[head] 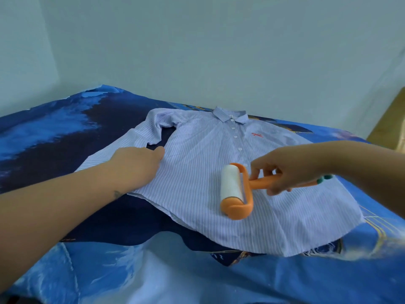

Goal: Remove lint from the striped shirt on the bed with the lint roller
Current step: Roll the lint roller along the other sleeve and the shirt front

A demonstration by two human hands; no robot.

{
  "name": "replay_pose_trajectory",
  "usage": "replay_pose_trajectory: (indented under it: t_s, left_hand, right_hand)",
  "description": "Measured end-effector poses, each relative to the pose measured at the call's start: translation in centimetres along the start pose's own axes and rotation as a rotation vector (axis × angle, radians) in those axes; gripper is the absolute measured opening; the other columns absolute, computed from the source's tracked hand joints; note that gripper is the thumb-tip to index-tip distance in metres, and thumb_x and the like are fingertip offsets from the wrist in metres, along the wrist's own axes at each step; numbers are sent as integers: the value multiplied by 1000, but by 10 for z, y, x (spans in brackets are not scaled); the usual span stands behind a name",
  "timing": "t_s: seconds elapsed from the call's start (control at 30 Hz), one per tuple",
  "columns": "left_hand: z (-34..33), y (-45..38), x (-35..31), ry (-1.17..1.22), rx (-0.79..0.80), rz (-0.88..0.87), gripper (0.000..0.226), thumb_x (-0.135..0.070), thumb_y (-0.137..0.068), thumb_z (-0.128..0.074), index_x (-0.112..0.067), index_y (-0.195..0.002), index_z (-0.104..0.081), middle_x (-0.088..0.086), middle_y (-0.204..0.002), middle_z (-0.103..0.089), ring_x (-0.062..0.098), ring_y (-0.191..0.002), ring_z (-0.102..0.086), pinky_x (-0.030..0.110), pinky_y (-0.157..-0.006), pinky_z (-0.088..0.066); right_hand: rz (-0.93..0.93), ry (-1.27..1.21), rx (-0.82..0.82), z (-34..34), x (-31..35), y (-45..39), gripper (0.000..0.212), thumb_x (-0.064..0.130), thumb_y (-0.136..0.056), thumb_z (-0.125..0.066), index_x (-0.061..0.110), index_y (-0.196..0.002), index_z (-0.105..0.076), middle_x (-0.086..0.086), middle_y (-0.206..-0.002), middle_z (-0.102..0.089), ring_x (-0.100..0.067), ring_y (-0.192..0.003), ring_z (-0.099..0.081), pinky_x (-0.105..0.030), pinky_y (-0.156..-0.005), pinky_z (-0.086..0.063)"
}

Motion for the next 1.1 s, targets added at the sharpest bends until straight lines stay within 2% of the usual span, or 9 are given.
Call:
replay_pose_trajectory:
  t_s: [0.17,0.37,0.53,0.67,0.73,0.8,0.9,1.0,1.1]
  left_hand:
    - [6,3,-10,-241,-33,-49,33,-12,-92,-34,-22,-124,-36,-5,-57,-40,12,-47,-36,26,-43,-24]
    - [7,2,-12,-257,-13,-38,45,-7,-89,-33,-24,-131,-33,-5,-60,-41,14,-48,-37,28,-44,-26]
    - [16,0,-7,-242,-67,-42,33,-8,-88,-36,-23,-116,-41,-6,-61,-39,11,-47,-35,27,-43,-23]
    - [25,-9,-6,-173,-114,-53,25,-9,-88,-38,-21,-110,-42,-7,-78,-33,10,-50,-32,28,-42,-21]
    - [26,-15,-7,-118,-103,-63,26,-8,-88,-39,-19,-110,-43,-4,-87,-32,11,-54,-33,29,-43,-23]
    - [25,-22,-8,-83,-105,-67,25,-9,-88,-40,-19,-111,-45,-1,-94,-37,14,-64,-38,30,-48,-31]
    - [23,-36,-1,-51,-119,-46,25,-13,-90,-40,-19,-113,-47,1,-109,-46,19,-86,-48,33,-67,-44]
    - [17,-54,14,57,-120,8,23,-28,-95,-43,-22,-116,-48,-1,-116,-46,19,-99,-51,32,-74,-46]
    - [12,-70,28,204,-117,74,35,-45,-92,-47,-22,-118,-44,-2,-118,-45,19,-103,-50,35,-77,-50]
  right_hand:
    - [-71,-55,63,-11,-34,27,34,38,-76,-69,56,-98,-50,25,-84,-64,-1,-60,-66,-21,-64,-47]
    - [-144,-42,116,-14,-61,50,37,39,-70,-70,58,-96,-52,23,-85,-64,-3,-60,-65,-23,-63,-51]
    - [-239,5,110,17,-84,67,38,48,-62,-68,60,-96,-55,18,-83,-66,-3,-61,-67,-30,-72,-55]
    - [-239,4,-25,48,-77,58,26,46,-79,-63,62,-94,-49,21,-78,-67,0,-61,-65,-23,-66,-47]
    - [-242,9,-71,56,-67,45,23,44,-84,-60,62,-90,-47,21,-79,-66,0,-63,-65,-22,-64,-46]
    - [-238,24,-85,59,-56,27,25,41,-84,-60,59,-94,-47,12,-82,-67,-3,-66,-65,-25,-67,-51]
    - [-212,17,-62,61,-38,-3,30,34,-85,-58,52,-105,-46,4,-86,-67,-4,-65,-61,-21,-65,-50]
    - [-164,-17,-59,64,-22,-36,27,33,-87,-55,47,-109,-49,2,-87,-68,-3,-62,-56,-17,-59,-46]
    - [-145,-69,-104,69,-16,-69,21,34,-89,-53,42,-108,-51,6,-84,-65,-6,-60,-53,-18,-57,-42]
Point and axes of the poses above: each hand's wrist, its own y-axis away from the middle knuckle, its own z-axis out of the back of the hand, x = y × z, the point moved 7 cm from there along -y, towards the middle knuckle
